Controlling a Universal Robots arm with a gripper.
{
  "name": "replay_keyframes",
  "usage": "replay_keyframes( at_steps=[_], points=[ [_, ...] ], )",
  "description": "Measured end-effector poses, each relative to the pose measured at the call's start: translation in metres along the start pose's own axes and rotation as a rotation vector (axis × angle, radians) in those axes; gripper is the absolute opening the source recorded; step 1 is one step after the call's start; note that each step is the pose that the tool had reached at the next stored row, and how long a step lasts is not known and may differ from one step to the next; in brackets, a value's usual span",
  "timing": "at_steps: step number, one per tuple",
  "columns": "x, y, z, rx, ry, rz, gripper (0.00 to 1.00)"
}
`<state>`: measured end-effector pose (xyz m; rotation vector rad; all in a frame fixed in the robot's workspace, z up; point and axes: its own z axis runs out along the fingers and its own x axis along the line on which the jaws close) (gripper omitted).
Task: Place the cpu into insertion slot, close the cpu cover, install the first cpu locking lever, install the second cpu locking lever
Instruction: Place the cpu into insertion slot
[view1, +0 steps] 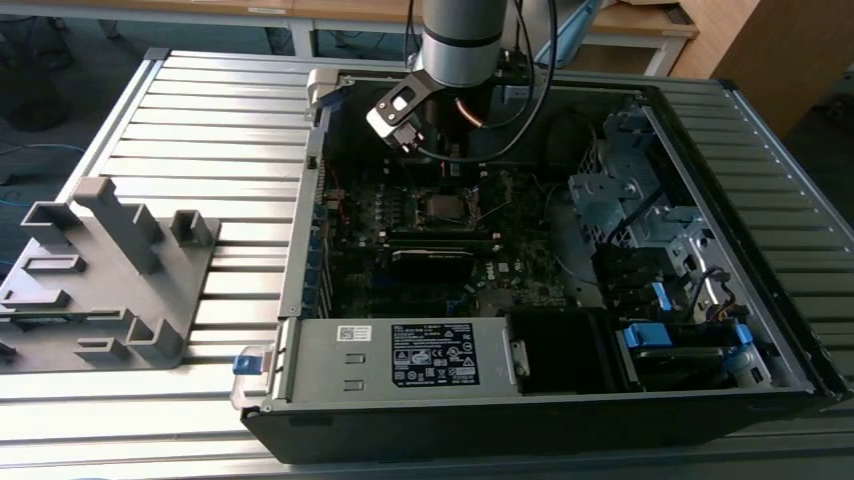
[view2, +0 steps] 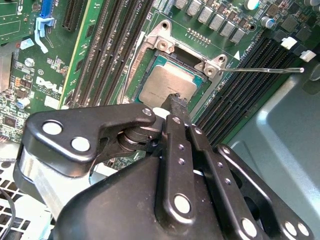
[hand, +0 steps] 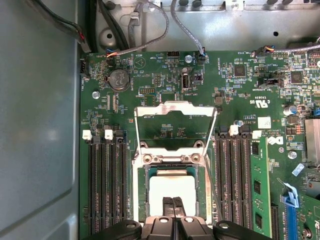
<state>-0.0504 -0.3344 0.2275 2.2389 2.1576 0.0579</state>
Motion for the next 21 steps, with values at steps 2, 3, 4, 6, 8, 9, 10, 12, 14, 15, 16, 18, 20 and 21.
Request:
replay_keyframes(
  at_steps=[2, 3, 4, 6, 8, 9, 10, 12, 14, 15, 16, 18, 20, 21],
  points=[
    [-0.0001, 0.0000, -0.0001, 0.0003, 0.0051, 0.000, 0.11],
    [-0.0001, 0.0000, 0.0000, 0.0003, 0.0107, 0.000, 0.11],
    [0.0000, 0.0000, 0.0000, 0.0006, 0.0133, 0.001, 0.11],
    [0.0001, 0.0000, 0.0000, 0.0005, 0.0138, 0.001, 0.11],
    [0.0000, 0.0000, 0.0000, 0.0005, 0.0142, 0.001, 0.11],
    [0.0000, 0.0000, 0.0000, 0.0006, 0.0143, 0.001, 0.11],
    [-0.0001, 0.0000, 0.0000, 0.0005, 0.0145, 0.001, 0.11],
    [-0.0011, 0.0001, 0.0000, 0.0006, 0.0144, 0.000, 0.11],
    [-0.0027, 0.0001, 0.0001, 0.0006, 0.0144, 0.001, 0.11],
    [-0.0037, 0.0002, 0.0002, 0.0006, 0.0144, 0.001, 0.11],
    [-0.0048, 0.0002, 0.0002, 0.0006, 0.0144, 0.001, 0.11],
    [-0.0071, 0.0003, 0.0003, 0.0005, 0.0145, 0.001, 0.11],
    [-0.0085, 0.0003, 0.0003, 0.0005, 0.0144, 0.001, 0.11],
    [-0.0085, 0.0003, 0.0004, 0.0005, 0.0145, 0.001, 0.11]
  ],
)
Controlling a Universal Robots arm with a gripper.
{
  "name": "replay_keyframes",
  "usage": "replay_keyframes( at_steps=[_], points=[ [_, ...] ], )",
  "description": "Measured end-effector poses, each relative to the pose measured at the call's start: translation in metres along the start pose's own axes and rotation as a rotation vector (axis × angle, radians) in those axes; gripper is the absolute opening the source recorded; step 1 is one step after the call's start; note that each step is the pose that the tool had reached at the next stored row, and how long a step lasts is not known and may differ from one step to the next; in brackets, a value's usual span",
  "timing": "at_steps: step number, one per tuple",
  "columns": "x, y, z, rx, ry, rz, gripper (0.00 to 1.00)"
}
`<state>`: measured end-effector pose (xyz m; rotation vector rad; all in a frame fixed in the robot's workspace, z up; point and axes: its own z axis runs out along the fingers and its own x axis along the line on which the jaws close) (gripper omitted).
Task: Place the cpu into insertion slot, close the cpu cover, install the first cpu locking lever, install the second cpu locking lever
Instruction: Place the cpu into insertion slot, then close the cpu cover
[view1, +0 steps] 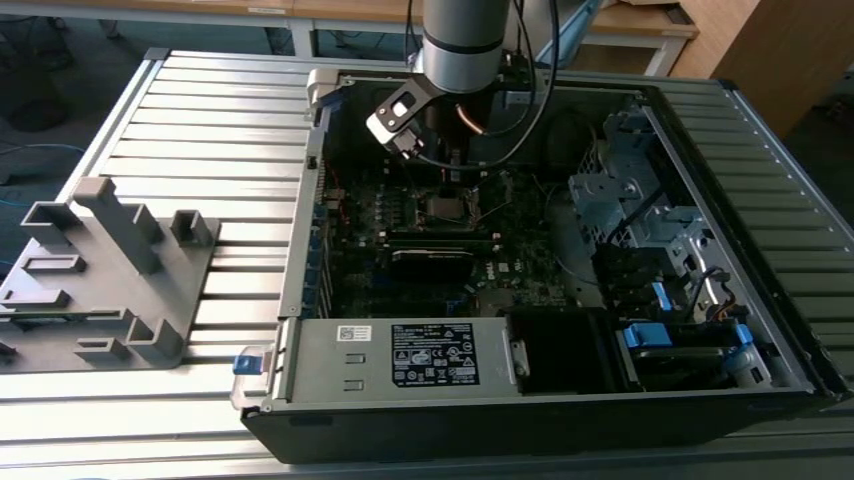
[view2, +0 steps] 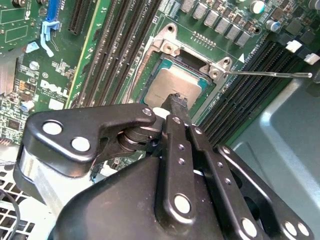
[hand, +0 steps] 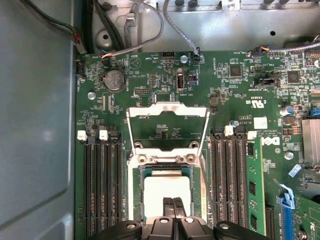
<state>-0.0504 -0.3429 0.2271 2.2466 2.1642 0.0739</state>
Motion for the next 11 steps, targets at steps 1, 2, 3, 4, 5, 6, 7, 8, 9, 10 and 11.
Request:
replay_keyframes(
  at_steps=[1, 2, 3, 4, 5, 6, 7, 8, 9, 10, 11],
  points=[
    [0.0000, 0.0001, 0.0000, 0.0001, -0.0001, 0.000, 0.11],
    [0.0000, 0.0003, 0.0003, 0.0000, -0.0001, 0.000, 0.11],
    [-0.0001, 0.0003, 0.0006, 0.0001, -0.0001, 0.000, 0.11],
    [0.0000, 0.0003, 0.0006, 0.0001, -0.0001, 0.000, 0.11],
    [0.0000, 0.0003, 0.0006, 0.0000, -0.0001, 0.000, 0.11],
    [0.0000, 0.0003, 0.0006, 0.0001, -0.0001, 0.000, 0.11],
    [0.0000, 0.0003, 0.0006, 0.0001, -0.0001, 0.000, 0.11],
    [0.0000, 0.0003, 0.0007, 0.0000, -0.0001, 0.000, 0.11],
    [0.0000, 0.0002, 0.0007, 0.0000, -0.0001, 0.000, 0.11],
    [-0.0001, 0.0003, 0.0007, 0.0001, -0.0002, 0.000, 0.11],
    [0.0000, 0.0003, 0.0007, 0.0000, -0.0001, 0.000, 0.11]
  ],
)
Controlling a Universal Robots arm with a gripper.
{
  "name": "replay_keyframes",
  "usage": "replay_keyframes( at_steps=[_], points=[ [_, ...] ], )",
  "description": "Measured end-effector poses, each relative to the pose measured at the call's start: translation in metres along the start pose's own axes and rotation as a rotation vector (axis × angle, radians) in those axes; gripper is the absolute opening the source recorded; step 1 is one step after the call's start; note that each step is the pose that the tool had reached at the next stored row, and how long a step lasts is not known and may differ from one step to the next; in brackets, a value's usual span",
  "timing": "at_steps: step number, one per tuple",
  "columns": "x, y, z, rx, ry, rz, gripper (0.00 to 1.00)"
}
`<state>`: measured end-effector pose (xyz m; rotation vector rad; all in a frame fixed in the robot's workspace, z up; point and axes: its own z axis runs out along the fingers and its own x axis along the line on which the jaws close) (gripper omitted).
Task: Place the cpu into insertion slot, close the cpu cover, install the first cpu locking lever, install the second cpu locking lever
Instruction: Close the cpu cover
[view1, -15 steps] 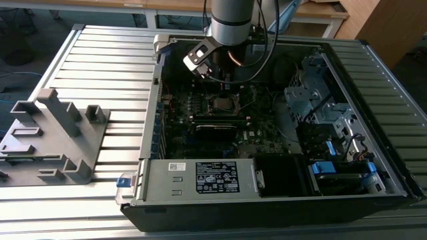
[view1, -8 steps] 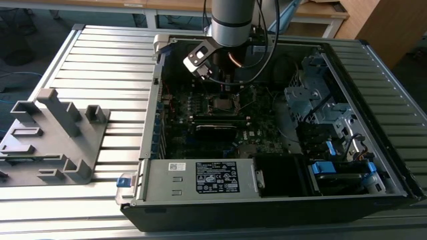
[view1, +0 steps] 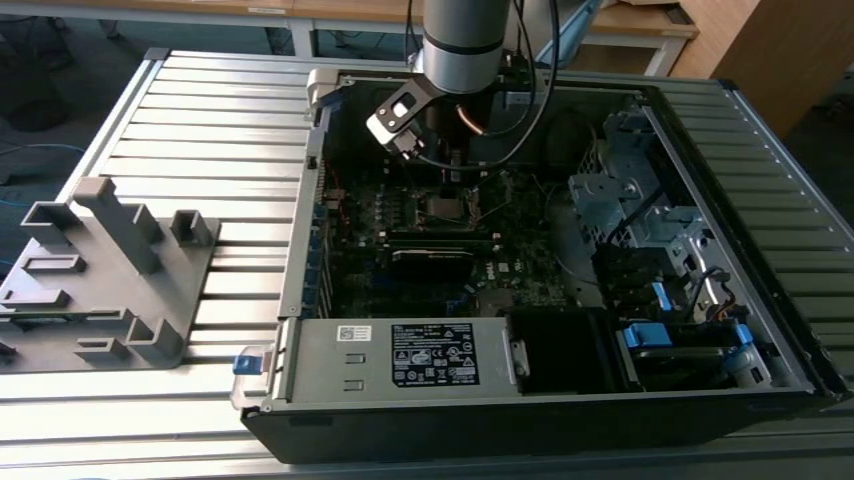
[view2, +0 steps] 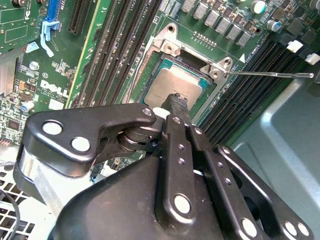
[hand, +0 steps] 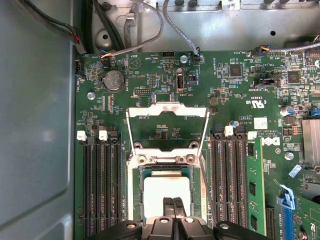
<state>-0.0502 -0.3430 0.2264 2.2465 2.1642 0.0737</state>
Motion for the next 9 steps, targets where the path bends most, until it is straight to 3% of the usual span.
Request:
replay_keyframes(
  at_steps=[3, 9],
  points=[
    [0.0000, 0.0001, -0.0014, -0.0001, 0.0002, 0.000, 0.11],
    [0.0002, 0.0005, -0.0115, 0.0000, 0.0000, 0.000, 0.11]
  ],
)
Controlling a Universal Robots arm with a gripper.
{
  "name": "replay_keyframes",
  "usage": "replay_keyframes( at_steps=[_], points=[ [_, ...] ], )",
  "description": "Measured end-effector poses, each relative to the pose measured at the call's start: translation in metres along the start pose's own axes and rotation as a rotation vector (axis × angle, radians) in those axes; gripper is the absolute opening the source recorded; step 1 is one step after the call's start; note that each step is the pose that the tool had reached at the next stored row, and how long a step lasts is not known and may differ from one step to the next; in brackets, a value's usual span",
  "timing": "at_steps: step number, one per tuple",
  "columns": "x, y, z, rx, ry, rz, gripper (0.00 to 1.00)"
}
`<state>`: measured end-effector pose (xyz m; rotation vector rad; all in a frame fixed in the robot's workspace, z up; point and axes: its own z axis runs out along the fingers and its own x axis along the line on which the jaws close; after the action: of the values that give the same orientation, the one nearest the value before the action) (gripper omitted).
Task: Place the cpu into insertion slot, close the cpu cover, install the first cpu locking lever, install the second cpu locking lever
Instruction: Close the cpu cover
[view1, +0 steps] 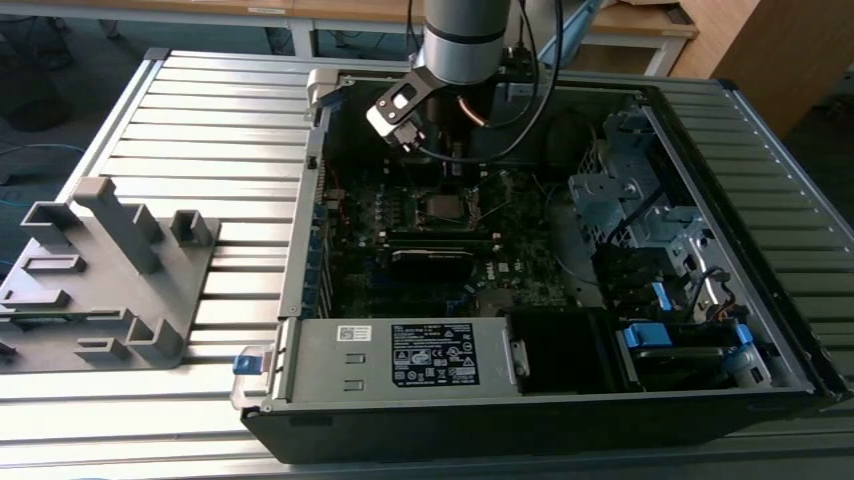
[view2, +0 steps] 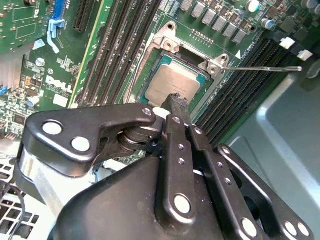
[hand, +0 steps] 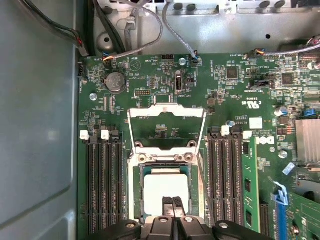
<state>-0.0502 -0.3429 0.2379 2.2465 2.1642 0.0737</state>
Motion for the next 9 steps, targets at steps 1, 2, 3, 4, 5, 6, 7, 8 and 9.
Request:
replay_keyframes(
  at_steps=[1, 2, 3, 4, 5, 6, 7, 8, 9],
  points=[
    [0.0000, 0.0001, -0.0015, 0.0000, 0.0000, 0.000, 0.11],
    [0.0001, 0.0002, -0.0030, 0.0000, 0.0001, 0.000, 0.11],
    [0.0001, 0.0002, -0.0047, 0.0000, 0.0001, 0.000, 0.11],
    [0.0001, 0.0003, -0.0061, -0.0001, 0.0001, 0.000, 0.11],
    [0.0001, 0.0003, -0.0074, 0.0000, 0.0000, 0.000, 0.11],
    [0.0001, 0.0004, -0.0085, 0.0000, 0.0001, 0.000, 0.11],
    [0.0002, 0.0004, -0.0091, 0.0000, 0.0000, 0.000, 0.11],
    [0.0002, 0.0005, -0.0090, -0.0001, 0.0002, 0.000, 0.11],
    [0.0002, 0.0005, -0.0090, -0.0001, 0.0003, 0.000, 0.11]
  ],
)
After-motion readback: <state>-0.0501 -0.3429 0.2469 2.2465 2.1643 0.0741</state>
